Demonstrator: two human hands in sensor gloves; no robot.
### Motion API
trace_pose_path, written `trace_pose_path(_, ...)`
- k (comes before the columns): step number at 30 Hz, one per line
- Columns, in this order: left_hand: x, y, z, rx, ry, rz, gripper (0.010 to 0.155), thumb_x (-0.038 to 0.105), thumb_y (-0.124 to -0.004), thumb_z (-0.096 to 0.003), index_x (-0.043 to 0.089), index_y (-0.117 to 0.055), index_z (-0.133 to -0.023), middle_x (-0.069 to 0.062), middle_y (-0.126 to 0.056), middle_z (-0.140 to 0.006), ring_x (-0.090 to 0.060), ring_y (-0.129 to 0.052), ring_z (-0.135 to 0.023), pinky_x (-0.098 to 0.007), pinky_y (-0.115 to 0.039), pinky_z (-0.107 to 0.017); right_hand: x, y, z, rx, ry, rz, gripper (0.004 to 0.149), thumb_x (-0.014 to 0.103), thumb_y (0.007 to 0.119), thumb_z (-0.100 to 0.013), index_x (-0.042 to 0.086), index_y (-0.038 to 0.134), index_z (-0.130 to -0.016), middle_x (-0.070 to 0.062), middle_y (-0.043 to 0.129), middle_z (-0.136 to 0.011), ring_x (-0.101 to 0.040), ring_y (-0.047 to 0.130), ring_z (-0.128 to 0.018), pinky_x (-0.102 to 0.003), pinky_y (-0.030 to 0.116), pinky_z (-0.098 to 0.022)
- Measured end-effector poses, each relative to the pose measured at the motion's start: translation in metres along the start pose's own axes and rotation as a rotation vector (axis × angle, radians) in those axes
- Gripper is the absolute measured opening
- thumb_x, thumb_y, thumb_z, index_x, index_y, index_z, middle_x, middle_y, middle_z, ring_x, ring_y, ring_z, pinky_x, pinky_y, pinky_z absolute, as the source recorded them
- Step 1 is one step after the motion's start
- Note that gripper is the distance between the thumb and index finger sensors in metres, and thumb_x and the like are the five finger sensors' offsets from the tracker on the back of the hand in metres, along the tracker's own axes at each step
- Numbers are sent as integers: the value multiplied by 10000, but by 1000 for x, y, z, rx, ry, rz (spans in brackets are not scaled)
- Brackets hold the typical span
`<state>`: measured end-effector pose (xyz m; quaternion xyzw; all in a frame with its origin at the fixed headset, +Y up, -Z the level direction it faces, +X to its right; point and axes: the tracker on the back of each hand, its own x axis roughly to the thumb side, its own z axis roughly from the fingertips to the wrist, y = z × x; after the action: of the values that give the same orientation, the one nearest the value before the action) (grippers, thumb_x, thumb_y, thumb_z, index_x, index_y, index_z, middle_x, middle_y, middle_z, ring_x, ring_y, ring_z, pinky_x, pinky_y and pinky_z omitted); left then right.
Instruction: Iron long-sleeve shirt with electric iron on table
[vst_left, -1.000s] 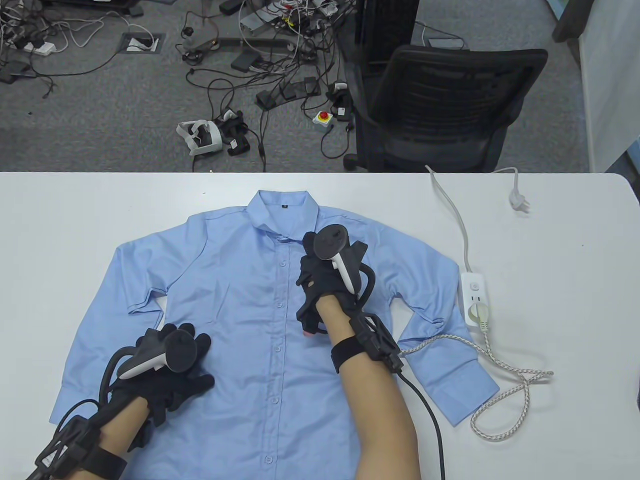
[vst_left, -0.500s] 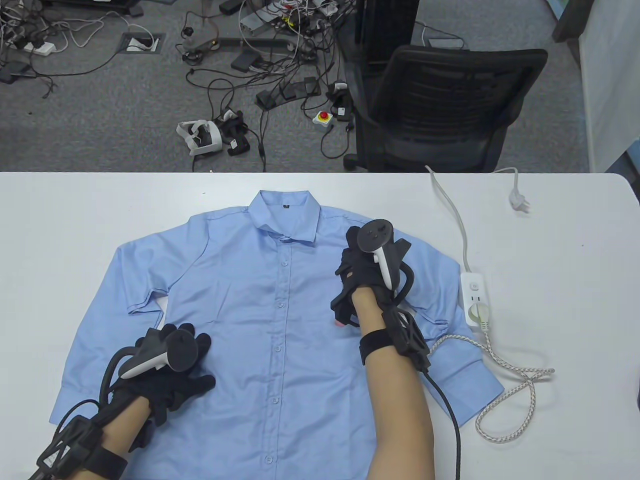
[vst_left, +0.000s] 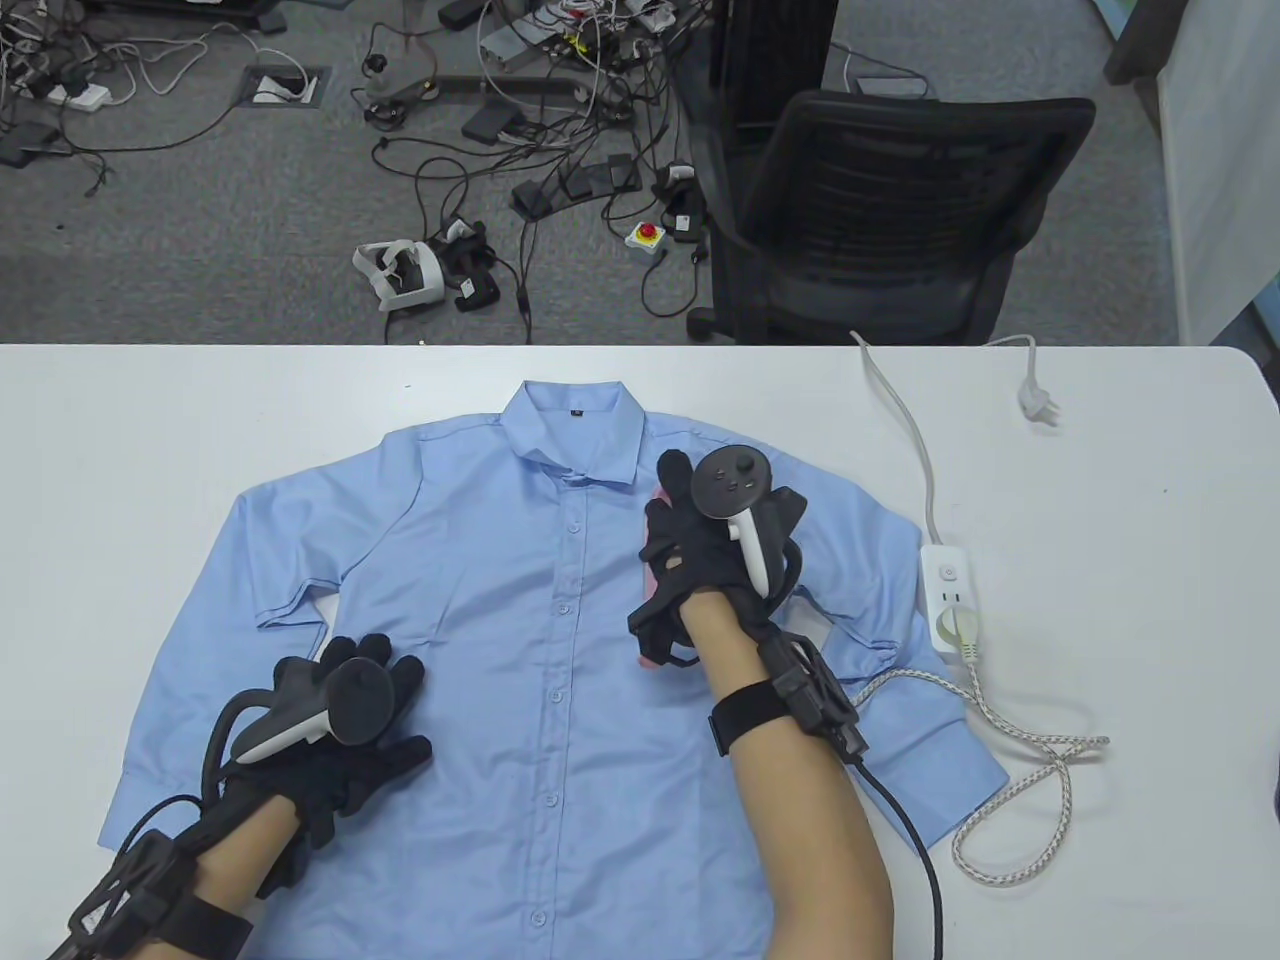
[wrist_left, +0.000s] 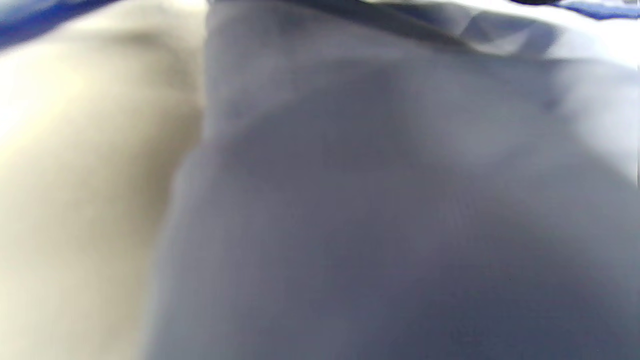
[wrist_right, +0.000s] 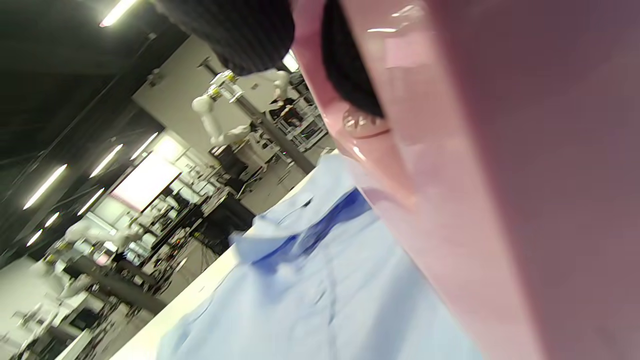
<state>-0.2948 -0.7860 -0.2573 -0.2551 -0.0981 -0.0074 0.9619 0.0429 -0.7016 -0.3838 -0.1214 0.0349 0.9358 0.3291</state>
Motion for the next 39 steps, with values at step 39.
trace_pose_path(39,1,-9,-2,-104,24,-8,786,751,-550,-449,465,-113,-1035,59,22,-1168,-280,-18,-1078,-658,-54,-690,-64,3,42,-82,169,175,528,451,637,-415,448,504,-926,-77,730,-698,-98,926,-261,-309,850,-247)
